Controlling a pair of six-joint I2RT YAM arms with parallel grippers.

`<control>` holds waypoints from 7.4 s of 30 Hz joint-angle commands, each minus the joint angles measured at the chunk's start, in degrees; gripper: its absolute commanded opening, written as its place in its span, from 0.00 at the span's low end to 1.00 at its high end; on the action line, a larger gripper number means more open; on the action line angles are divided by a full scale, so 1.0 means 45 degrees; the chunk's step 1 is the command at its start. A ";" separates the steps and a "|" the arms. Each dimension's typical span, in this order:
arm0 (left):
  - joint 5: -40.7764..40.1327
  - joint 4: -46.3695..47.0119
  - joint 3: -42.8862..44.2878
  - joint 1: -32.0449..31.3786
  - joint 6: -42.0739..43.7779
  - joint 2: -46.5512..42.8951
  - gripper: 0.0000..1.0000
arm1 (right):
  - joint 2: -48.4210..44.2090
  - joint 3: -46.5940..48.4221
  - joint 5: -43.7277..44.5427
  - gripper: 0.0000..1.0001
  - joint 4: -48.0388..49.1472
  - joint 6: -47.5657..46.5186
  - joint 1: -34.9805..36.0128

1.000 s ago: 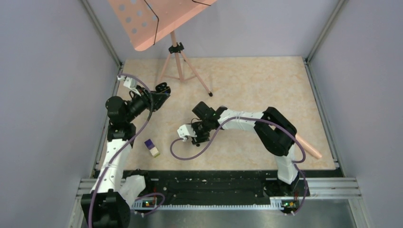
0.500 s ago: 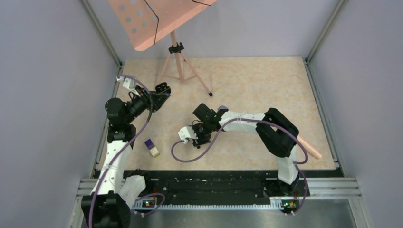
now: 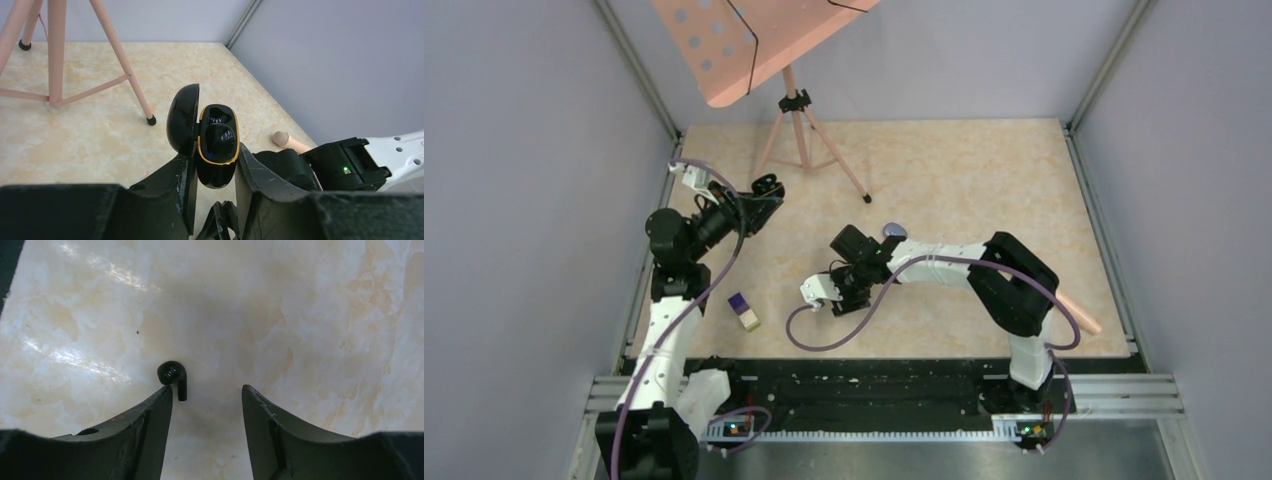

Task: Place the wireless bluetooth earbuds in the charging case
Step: Pick up the earbud from the center of the board, then place the earbud in the charging case.

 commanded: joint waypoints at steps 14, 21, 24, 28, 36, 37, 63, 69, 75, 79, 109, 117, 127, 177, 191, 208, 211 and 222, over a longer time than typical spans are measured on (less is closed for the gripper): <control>0.0122 0.0461 -0.0212 0.0033 -0.0038 -0.0821 0.00 | 0.0444 0.0083 0.0342 0.48 -0.0605 0.1540 0.1085; 0.0083 0.0942 -0.0345 0.0042 -0.0312 -0.0552 0.00 | 0.0705 0.0341 0.0420 0.40 -0.0836 0.1713 0.1073; 0.0064 0.1005 -0.0316 0.0032 -0.0359 -0.0494 0.00 | 0.0927 0.0605 0.0405 0.36 -0.1083 0.1687 0.1070; 0.0025 0.0921 -0.0279 0.0027 -0.0327 -0.0486 0.00 | 0.1268 0.1062 0.0387 0.30 -0.1193 0.2438 0.1056; -0.0008 0.0477 0.0087 0.0030 -0.0112 -0.0409 0.00 | 0.0340 -0.0061 0.2613 0.18 0.1142 0.7965 0.0519; -0.0007 0.0446 0.0142 0.0027 -0.0115 -0.0371 0.00 | 0.0050 -0.0422 0.3047 0.18 0.1395 0.8701 0.0406; 0.0251 -0.0134 0.0715 0.0032 0.0249 0.0353 0.00 | -0.2524 -0.1089 0.3336 0.50 0.0743 1.1525 -0.2161; 0.0279 -0.0234 0.0492 0.0030 0.0313 0.0255 0.00 | -0.2073 -0.0219 -0.0156 0.48 -0.1727 0.6388 -0.2654; 0.0230 -0.0219 0.0449 0.0032 0.0309 0.0254 0.00 | -0.1180 0.0524 -0.0873 0.44 -0.2541 0.5680 -0.2696; 0.0248 -0.0221 0.0488 0.0025 0.0309 0.0272 0.00 | -0.0946 0.0603 -0.0778 0.40 -0.2300 0.5878 -0.2696; 0.0367 -0.0017 0.0092 0.0022 0.0219 0.0308 0.00 | -0.0248 0.0631 0.0457 0.11 -0.1480 0.5938 -0.2696; 0.0528 0.0203 -0.0040 0.0032 0.0094 0.0373 0.00 | -0.0267 0.0338 0.1147 0.18 -0.1268 0.5643 -0.2663; 0.0569 -0.0011 -0.0065 0.0032 0.0177 0.0273 0.00 | -0.0100 0.0131 0.1454 0.20 -0.1270 0.5540 -0.2499; 0.4292 0.4761 0.0120 -0.3298 -0.0017 0.1884 0.00 | -0.8614 -0.0508 0.3888 0.00 0.5602 0.1048 0.0934; 0.4346 0.5179 0.0156 -0.3308 -0.0472 0.1692 0.00 | -0.8328 -0.1027 0.3886 0.00 0.6248 0.0285 0.1127; 0.4147 0.5310 0.0092 -0.3288 -0.0598 0.1643 0.00 | -0.8242 -0.1346 0.3645 0.00 0.5880 -0.0298 0.1183; 0.4061 0.5286 0.0105 -0.3288 -0.0585 0.1654 0.00 | -0.8256 -0.1368 0.3665 0.00 0.5859 -0.0340 0.1174; 0.3752 0.4742 0.0100 -0.3269 -0.0224 0.1796 0.00 | -0.8437 -0.1274 0.3562 0.00 0.5547 -0.0192 0.1185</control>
